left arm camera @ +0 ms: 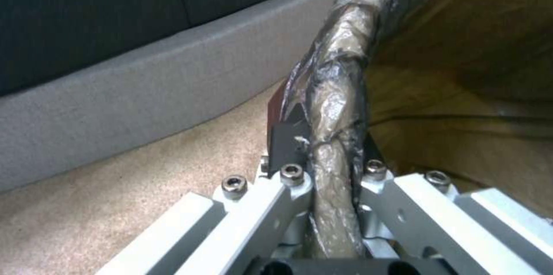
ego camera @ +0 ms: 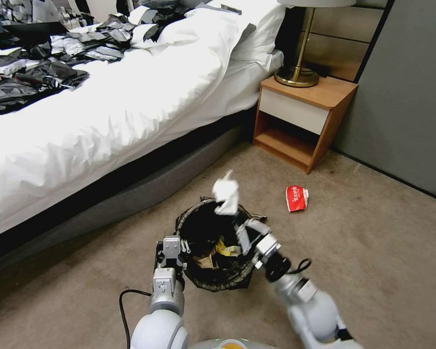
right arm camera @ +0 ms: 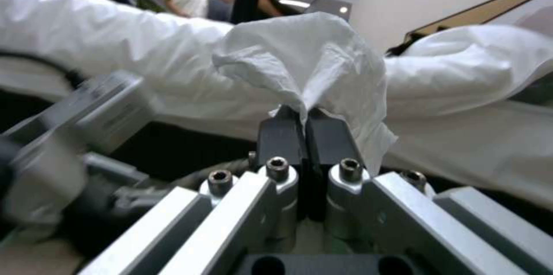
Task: Pick up the trash bin, then pick up the garbage from the floor and place it into the trash bin.
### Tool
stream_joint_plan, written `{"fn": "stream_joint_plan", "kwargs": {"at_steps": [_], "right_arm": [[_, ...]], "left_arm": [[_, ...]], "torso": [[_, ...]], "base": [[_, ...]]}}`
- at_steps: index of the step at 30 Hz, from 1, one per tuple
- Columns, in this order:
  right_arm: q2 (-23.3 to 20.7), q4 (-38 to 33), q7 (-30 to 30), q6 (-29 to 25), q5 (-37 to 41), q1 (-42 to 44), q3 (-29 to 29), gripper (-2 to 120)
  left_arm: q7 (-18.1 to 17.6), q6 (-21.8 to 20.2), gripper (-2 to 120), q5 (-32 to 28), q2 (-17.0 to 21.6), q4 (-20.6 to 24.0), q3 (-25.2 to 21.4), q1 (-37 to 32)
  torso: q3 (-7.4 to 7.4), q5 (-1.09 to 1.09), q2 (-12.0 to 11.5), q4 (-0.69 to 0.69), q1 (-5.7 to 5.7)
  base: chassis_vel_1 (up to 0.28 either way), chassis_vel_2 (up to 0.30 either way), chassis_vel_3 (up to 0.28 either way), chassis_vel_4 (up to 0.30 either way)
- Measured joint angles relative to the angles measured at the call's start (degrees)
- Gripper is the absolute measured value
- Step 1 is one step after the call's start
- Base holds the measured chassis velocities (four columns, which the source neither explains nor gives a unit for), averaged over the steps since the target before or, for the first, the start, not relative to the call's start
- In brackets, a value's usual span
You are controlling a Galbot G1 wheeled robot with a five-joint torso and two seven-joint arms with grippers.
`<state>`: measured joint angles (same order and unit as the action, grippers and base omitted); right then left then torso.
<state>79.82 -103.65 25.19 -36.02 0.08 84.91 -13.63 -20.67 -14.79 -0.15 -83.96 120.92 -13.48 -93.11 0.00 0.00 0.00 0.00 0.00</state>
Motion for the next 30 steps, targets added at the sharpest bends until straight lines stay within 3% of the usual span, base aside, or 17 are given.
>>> {"fn": "stream_joint_plan", "kwargs": {"at_steps": [18,30], "right_arm": [[1.0,9.9,-2.1,0.8,-2.3,-0.9,0.2,2],[0.9,12.8,-3.5,1.3,-2.8,-1.1,-0.3,43]], "left_arm": [[0.0,0.0,0,-0.1,-0.1,0.6,0.3,-0.1],[0.0,0.0,0,-0.1,0.0,1.4,0.3,-0.3]], "torso": [[0.00,0.00,0.0,0.00,0.00],[0.00,0.00,0.0,0.00,0.00]], "base": [[0.000,0.000,0.000,0.000],[0.000,0.000,0.000,0.000]]}}
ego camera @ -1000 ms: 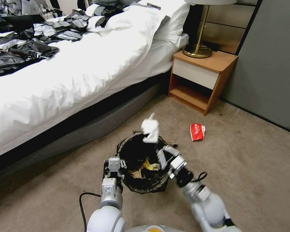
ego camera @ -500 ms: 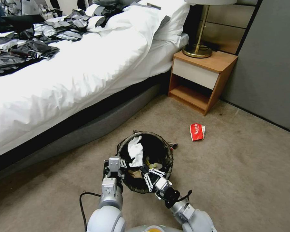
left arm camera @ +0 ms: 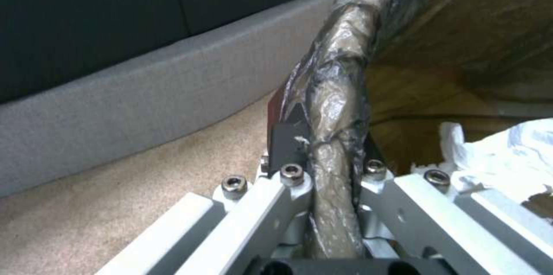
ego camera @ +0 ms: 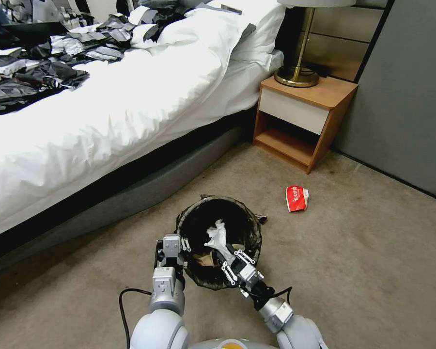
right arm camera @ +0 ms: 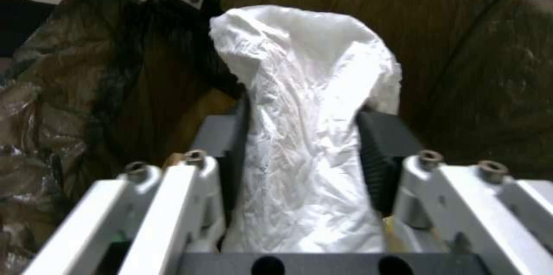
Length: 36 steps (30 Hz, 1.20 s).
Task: Pick up the trash bin, then pick up the garbage from the floor and place it into the trash bin.
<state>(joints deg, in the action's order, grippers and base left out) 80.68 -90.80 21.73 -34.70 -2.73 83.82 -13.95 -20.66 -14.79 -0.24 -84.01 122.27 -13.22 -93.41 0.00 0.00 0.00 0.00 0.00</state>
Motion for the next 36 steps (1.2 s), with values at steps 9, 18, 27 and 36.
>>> {"fn": "stream_joint_plan", "kwargs": {"at_steps": [9,18,27,36], "right_arm": [[-0.2,-0.4,-0.2,0.3,0.1,0.0,0.0,78],[-0.3,-0.9,-0.2,0.3,0.1,0.0,0.0,100],[-0.6,-1.4,-0.4,0.4,0.3,-0.1,-0.2,100],[-0.8,-2.3,-1.2,0.4,0.6,-0.2,-1.2,100]], "left_arm": [[0.0,0.0,0,0.0,0.0,0.1,0.1,0.0],[0.0,0.0,0,0.0,0.0,0.1,0.2,0.0],[0.0,0.0,0,0.1,0.0,0.1,0.4,-0.1],[0.0,0.0,0,0.0,0.1,0.2,0.2,0.0]], "torso": [[0.00,0.00,0.0,0.00,0.00],[0.00,0.00,0.0,0.00,0.00],[0.00,0.00,0.0,0.00,0.00],[0.00,0.00,0.0,0.00,0.00]], "base": [[0.000,0.000,0.000,0.000],[0.000,0.000,0.000,0.000],[0.000,0.000,0.000,0.000],[0.000,0.000,0.000,0.000]]}}
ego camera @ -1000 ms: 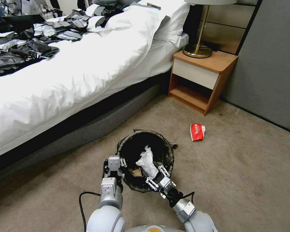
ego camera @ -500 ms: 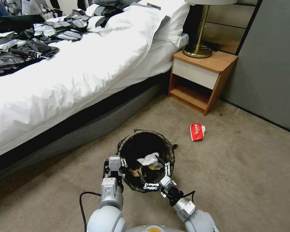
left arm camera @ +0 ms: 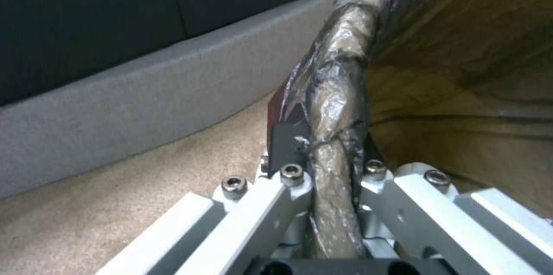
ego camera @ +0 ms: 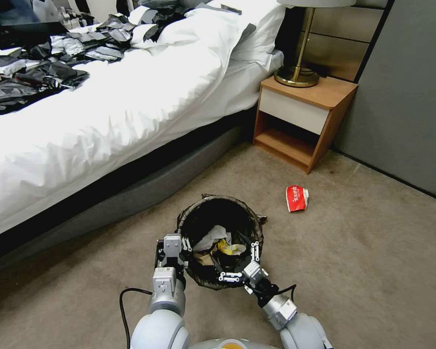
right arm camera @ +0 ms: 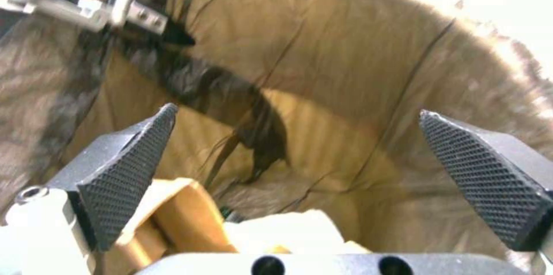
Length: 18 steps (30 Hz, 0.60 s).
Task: Pick up the trash bin, then pick up the garbage from the floor and place it into the trash bin.
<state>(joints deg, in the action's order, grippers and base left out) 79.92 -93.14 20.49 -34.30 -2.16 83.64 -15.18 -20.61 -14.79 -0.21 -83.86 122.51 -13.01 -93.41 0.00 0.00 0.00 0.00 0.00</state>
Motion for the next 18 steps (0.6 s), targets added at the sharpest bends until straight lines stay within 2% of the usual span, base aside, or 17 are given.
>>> {"fn": "stream_joint_plan", "kwargs": {"at_steps": [7,9,11,13,14,18], "right_arm": [[0.5,-4.8,-2.0,-2.1,0.2,1.1,-0.8,100],[1.3,-9.1,-5.9,-3.1,0.2,2.2,-1.0,100],[1.5,-10.1,-7.0,-3.2,0.2,2.4,-1.1,100],[2.6,-14.1,-12.7,-3.5,0.3,3.4,-2.1,100],[2.6,-14.1,-12.7,-3.5,0.3,3.4,-2.1,100],[3.6,-16.9,-19.8,-4.0,0.3,4.8,-4.5,100]], "left_arm": [[0.0,0.1,0,0.0,-0.1,-0.4,-0.4,0.2],[0.0,0.1,0,-0.1,-0.1,-0.7,-0.7,0.2],[0.0,0.1,0,-0.1,-0.1,-0.7,-0.7,0.2],[0.0,0.1,0,-0.1,-0.1,-1.0,-1.0,0.3],[0.0,0.1,0,-0.1,-0.1,-1.0,-1.0,0.3],[0.0,0.1,0,-0.2,0.0,-1.0,-1.3,0.3]], "torso": [[0.00,0.00,0.0,0.00,0.00],[0.00,0.00,0.0,0.00,0.00],[0.00,0.00,0.0,0.00,0.00],[0.00,0.00,0.0,0.00,0.00],[0.00,0.00,0.0,0.00,0.00],[0.00,0.00,0.0,0.00,0.00]], "base": [[0.000,0.000,0.000,0.000],[0.000,0.000,0.000,0.000],[0.000,0.000,0.000,0.000],[0.000,0.000,0.000,0.000],[0.000,0.000,0.000,0.000],[0.000,0.000,0.000,0.000]]}}
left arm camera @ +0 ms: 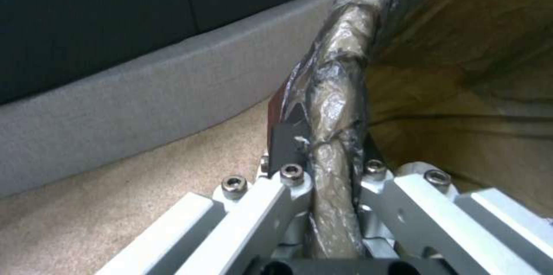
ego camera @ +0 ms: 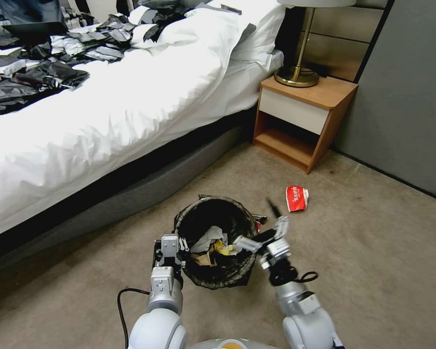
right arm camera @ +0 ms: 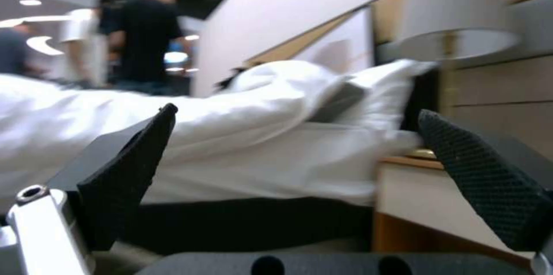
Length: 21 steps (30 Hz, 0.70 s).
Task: Pick up the trash bin, then pick up the garbage from the floor and place it into the trash bin.
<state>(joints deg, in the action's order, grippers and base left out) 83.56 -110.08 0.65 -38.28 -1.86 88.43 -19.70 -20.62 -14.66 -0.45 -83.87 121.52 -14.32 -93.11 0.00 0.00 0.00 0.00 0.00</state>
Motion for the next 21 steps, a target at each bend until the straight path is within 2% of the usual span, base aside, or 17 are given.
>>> {"fn": "stream_joint_plan", "kwargs": {"at_steps": [2,9,21], "right_arm": [[0.4,-0.5,-2.8,-0.9,0.9,1.5,-2.1,100],[1.1,2.4,-5.1,-3.0,3.1,3.9,-5.8,100],[1.5,5.1,-5.4,-3.5,3.7,5.8,-7.7,100]], "left_arm": [[0.0,0.0,0,-0.1,0.1,0.0,-0.3,0.0],[0.0,0.1,0,-0.4,0.2,0.0,-0.7,0.0],[-0.1,0.1,0,-0.4,0.0,0.3,-0.7,0.0]], "torso": [[0.00,0.00,0.0,0.01,0.00],[0.00,-0.01,0.0,0.01,0.00],[0.00,-0.01,0.0,0.00,0.00]], "base": [[0.000,0.000,0.000,0.000],[0.000,0.000,0.000,0.000],[0.000,0.000,0.000,0.000]]}}
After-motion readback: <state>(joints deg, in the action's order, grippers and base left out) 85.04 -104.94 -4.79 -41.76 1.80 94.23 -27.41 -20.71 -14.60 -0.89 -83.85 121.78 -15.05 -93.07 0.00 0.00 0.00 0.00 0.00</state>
